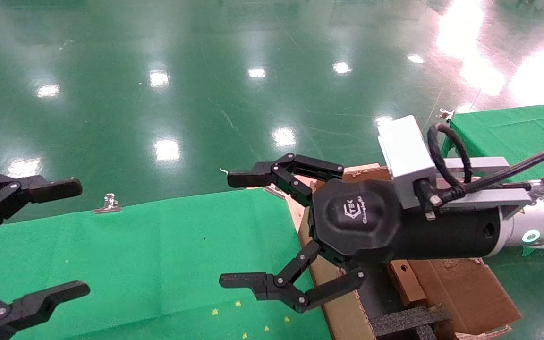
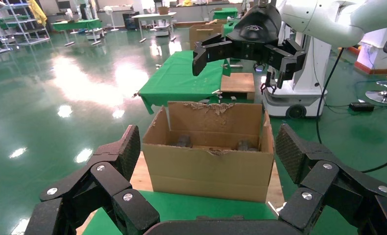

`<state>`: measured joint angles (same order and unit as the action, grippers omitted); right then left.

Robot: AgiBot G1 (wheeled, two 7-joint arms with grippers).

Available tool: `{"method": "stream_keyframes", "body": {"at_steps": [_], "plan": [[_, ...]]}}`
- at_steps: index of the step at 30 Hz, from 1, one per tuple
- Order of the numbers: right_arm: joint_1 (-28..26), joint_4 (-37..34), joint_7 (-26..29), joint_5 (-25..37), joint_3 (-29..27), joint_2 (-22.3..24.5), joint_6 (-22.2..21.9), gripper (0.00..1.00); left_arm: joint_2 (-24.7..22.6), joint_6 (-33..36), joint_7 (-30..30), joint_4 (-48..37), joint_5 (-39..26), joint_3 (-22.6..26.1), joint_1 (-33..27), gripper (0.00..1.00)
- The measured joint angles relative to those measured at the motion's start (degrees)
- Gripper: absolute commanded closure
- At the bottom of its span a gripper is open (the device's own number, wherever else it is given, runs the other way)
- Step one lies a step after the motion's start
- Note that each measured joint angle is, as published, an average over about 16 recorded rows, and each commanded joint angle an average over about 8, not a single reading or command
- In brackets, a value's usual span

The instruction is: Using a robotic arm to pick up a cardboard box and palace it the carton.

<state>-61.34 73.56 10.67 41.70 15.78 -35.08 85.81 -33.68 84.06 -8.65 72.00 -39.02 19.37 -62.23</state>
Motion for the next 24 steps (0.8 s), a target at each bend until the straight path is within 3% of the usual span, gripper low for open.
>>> {"method": "stream_keyframes", "body": {"at_steps": [24], "plan": [[-0.28,0.00,0.20,0.18,0.32,0.09,-0.19,0.00,0.00,0.00,0.00,0.00,0.00,0.00,0.00,0.00]]}}
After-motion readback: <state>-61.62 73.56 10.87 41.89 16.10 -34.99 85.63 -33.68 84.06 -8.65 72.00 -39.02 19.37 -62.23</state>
